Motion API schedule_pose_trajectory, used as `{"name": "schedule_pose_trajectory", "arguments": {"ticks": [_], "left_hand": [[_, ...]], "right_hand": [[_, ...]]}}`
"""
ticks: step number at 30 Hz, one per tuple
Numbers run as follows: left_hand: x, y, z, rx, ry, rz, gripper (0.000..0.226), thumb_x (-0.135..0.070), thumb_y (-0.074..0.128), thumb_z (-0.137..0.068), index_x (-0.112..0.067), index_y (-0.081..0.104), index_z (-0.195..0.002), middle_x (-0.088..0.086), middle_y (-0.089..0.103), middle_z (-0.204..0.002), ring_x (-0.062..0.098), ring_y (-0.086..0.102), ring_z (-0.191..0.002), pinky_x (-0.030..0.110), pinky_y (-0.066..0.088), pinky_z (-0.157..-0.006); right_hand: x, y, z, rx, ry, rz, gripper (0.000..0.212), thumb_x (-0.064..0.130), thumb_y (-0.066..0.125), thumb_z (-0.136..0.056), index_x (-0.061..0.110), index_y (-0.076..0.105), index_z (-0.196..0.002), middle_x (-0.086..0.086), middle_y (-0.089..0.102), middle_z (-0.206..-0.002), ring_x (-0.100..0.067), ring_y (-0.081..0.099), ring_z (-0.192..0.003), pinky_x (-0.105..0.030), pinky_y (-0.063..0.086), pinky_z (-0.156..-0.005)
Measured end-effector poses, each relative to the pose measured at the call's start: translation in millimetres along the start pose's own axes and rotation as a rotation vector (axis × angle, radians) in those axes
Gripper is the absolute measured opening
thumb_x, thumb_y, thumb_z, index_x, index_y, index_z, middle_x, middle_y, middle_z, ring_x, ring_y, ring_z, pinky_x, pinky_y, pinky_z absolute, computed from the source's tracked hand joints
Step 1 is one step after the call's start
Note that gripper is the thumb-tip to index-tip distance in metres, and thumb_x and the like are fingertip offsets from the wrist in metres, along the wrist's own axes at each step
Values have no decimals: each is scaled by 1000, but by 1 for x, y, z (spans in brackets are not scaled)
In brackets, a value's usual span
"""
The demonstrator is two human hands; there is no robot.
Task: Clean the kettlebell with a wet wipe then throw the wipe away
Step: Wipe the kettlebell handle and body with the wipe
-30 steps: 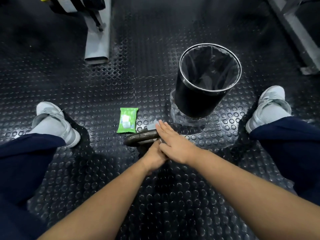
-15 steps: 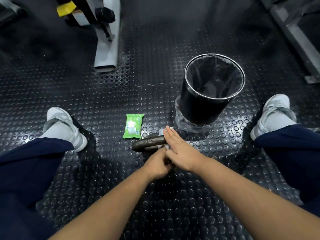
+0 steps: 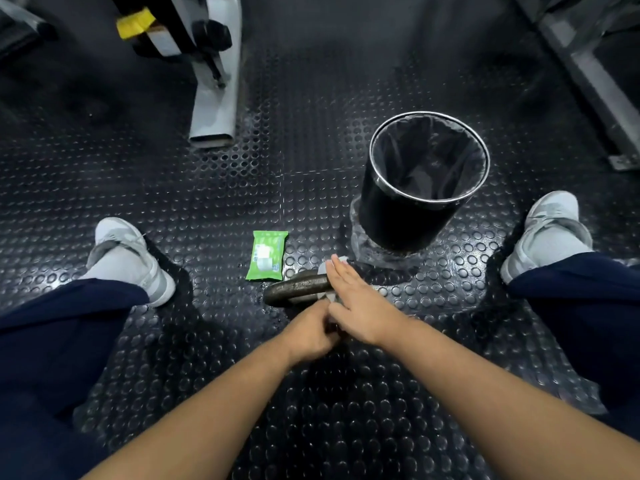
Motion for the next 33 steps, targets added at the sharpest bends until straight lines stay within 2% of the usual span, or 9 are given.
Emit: {"name": "schedule_pose_trajectory", "arguments": {"ticks": [9,14,17,19,22,24,26,29,33], "left_hand": [[-42,-3,-22,165,-69,-423,62,-28,58,-100,-22,38,-159,4,38,-165,25,41,-148,39,34,-121],[-18,1,4,-28,31,268,52,-14,70,-81,-15,59,-132,5,68,-129,21,66,-119,41,53,-105],[-15,8,7,-106,57,335,41,-10,67,-80,-22,64,-120,-2,73,-114,12,69,-109,39,57,-99],[-28,3,1,-61,40,93,39,-15,61,-87,-22,65,-126,-2,72,-120,12,68,-107,38,57,-97],[-21,-5,-16,133,-115,-538,45,-30,54,-100,-26,55,-145,2,60,-145,26,59,-129,43,52,-105],[-20,-2,-22,173,-93,-602,56,-39,55,-97,-29,47,-152,-1,50,-156,25,48,-142,45,45,-114],[-25,2,-21,164,-20,-441,61,-37,60,-92,-28,48,-151,2,52,-153,25,51,-139,44,44,-115],[-5,0,-8,31,-1,20,51,-35,66,-77,-30,59,-127,-7,69,-121,13,67,-110,41,56,-98],[5,4,1,-22,-40,31,58,-49,59,-71,-32,58,-126,-9,68,-118,13,68,-104,42,58,-92]], "right_hand": [[8,-2,-1,28,11,18,78,26,39,-104,16,-7,-167,0,-15,-174,-14,-14,-160,-29,-5,-129],[8,-2,1,0,13,37,74,30,35,-108,18,-8,-167,4,-19,-173,-12,-17,-159,-33,-4,-131],[7,0,-1,-15,13,44,73,33,35,-109,18,-7,-167,5,-17,-173,-12,-16,-159,-27,-8,-127],[7,2,-1,-10,21,50,75,30,36,-107,18,-7,-167,4,-16,-173,-12,-16,-160,-30,-6,-129],[4,1,-1,23,31,41,77,28,37,-105,17,-8,-167,2,-17,-174,-11,-17,-159,-29,-6,-129],[4,1,-2,19,35,45,77,27,37,-105,17,-8,-167,1,-16,-174,-12,-16,-159,-29,-6,-129],[6,3,-3,7,35,42,79,27,37,-103,16,-7,-167,0,-15,-174,-12,-16,-160,-29,-6,-129],[3,5,-2,-15,48,47,77,30,35,-104,19,-8,-167,4,-17,-174,-10,-18,-159,-28,-6,-128],[5,5,-3,-5,59,39,75,32,35,-106,21,-9,-167,7,-19,-173,-9,-19,-158,-29,-6,-128]]}}
Point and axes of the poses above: each hand's wrist, its own z-axis away from the middle knuckle, its own y-axis out of the palm, x = y × z, the point moved 8 cm from there along -z, towards the middle knuckle
